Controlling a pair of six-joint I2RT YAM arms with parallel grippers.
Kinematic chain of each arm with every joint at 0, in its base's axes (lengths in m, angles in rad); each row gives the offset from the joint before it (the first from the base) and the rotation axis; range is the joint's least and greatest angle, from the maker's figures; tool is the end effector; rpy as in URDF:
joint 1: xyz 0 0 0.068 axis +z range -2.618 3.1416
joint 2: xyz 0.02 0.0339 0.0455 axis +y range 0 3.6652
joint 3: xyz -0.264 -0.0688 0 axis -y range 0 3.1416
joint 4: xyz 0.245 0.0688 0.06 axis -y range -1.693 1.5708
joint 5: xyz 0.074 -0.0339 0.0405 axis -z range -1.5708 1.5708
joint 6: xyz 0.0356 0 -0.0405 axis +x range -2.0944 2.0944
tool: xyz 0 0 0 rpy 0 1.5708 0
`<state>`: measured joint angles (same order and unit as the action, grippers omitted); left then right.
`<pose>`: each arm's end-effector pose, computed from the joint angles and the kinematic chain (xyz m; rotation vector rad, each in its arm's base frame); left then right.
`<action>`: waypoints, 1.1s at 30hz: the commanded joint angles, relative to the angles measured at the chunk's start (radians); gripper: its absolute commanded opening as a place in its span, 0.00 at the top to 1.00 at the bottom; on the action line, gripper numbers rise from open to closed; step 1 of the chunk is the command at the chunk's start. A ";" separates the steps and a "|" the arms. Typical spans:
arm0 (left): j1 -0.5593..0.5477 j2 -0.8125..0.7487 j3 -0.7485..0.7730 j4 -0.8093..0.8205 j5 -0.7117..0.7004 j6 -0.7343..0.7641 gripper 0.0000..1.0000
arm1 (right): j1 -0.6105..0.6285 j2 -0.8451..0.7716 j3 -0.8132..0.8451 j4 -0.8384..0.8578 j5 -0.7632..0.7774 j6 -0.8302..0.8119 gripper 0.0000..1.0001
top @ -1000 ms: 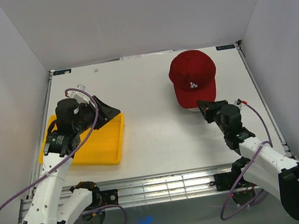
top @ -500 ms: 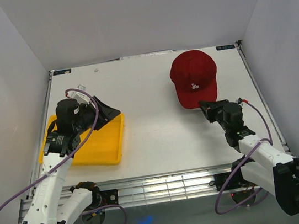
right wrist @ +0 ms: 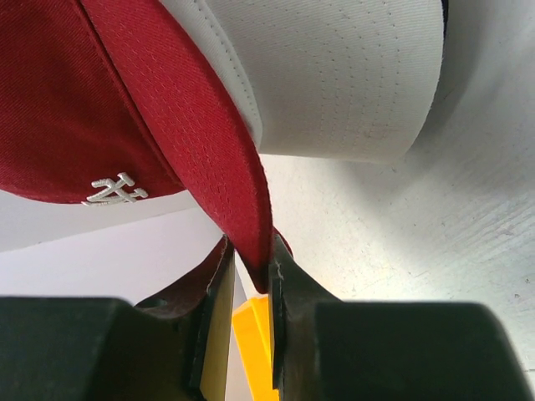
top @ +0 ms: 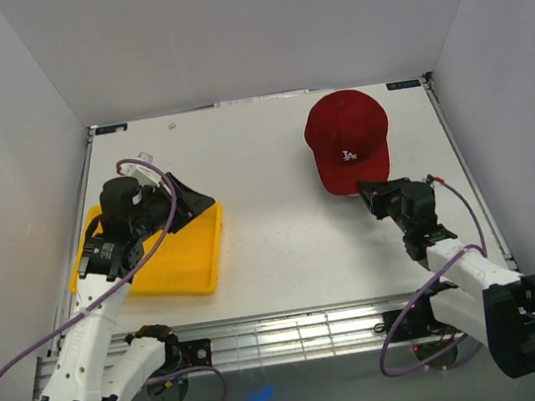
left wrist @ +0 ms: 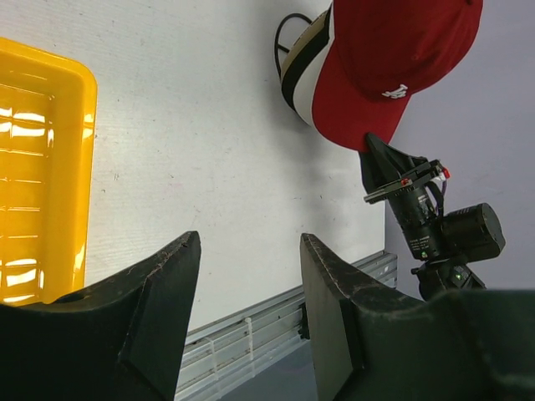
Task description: Stack the hats
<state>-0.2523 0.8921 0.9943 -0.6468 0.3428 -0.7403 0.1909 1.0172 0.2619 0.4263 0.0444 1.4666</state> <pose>0.1750 -0.0575 0.3480 -0.3260 2.2053 -0.9330 0.2010 0.0372 0.1784 1.2475 1.6283 1.0506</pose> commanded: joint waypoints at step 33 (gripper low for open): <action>-0.004 -0.004 0.032 -0.008 0.005 0.019 0.38 | -0.036 -0.106 0.042 -0.619 0.029 -0.279 0.44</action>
<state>-0.2523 0.8791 0.9890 -0.6548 0.3305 -0.7395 0.1604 0.9333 0.2428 -0.0483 0.0780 1.3003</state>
